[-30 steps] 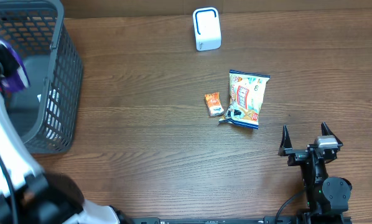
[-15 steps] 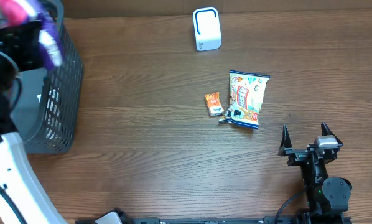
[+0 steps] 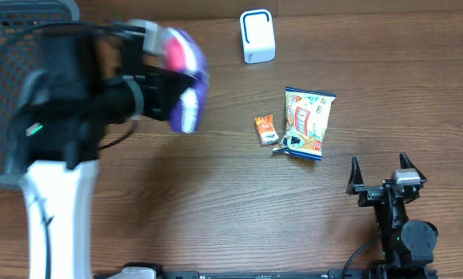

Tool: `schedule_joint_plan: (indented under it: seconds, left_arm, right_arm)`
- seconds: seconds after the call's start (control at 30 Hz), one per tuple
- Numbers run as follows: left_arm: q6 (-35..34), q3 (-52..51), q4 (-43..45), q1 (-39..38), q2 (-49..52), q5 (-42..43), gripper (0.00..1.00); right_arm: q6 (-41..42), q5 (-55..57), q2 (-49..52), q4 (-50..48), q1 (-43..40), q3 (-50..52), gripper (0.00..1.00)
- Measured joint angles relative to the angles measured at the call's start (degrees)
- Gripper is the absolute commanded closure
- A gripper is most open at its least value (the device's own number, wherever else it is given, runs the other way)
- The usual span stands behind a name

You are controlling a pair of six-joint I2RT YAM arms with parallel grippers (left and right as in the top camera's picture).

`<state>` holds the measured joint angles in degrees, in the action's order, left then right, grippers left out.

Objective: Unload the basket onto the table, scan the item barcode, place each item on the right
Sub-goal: 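Carry the pink-purple pouch forward and release it beside the packets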

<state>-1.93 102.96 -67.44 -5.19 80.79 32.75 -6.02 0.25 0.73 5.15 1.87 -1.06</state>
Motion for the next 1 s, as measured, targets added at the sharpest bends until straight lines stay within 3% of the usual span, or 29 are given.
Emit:
schedule_joint_plan:
  seconds: [0.2, 0.43, 0.47, 0.53, 0.63, 0.77, 0.9, 1.0]
  left_arm:
    - [0.1, -8.9, 4.1, -10.4, 10.1, -9.3, 0.96]
    - [-2.5, -13.0, 13.5, -16.7, 23.0, -16.6, 0.96]
    - [-2.9, -13.0, 14.2, -17.2, 24.3, -17.0, 0.91]
    - [-3.5, -13.0, 14.7, -18.2, 26.4, -17.7, 0.69]
    - [-4.6, -13.0, 14.5, -19.1, 28.7, -18.8, 0.59]
    - [-5.1, -12.7, 13.2, -19.2, 29.0, -19.7, 0.13]
    - [-5.3, -7.9, 7.8, -19.2, 29.0, -20.5, 0.04]
    - [-5.4, 1.7, 2.5, -19.0, 29.0, -21.5, 0.0]
  right_arm:
    - [0.0, 0.0, 0.0, 0.0, 0.0, 0.0, 0.0]
    - [0.0, 0.0, 0.0, 0.0, 0.0, 0.0, 0.0]
    - [0.0, 0.0, 0.0, 0.0, 0.0, 0.0, 0.0]
    - [0.0, 0.0, 0.0, 0.0, 0.0, 0.0, 0.0]
    - [0.0, 0.0, 0.0, 0.0, 0.0, 0.0, 0.0]
    - [0.0, 0.0, 0.0, 0.0, 0.0, 0.0, 0.0]
    - [0.0, 0.0, 0.0, 0.0, 0.0, 0.0, 0.0]
    - [0.0, 0.0, 0.0, 0.0, 0.0, 0.0, 0.0]
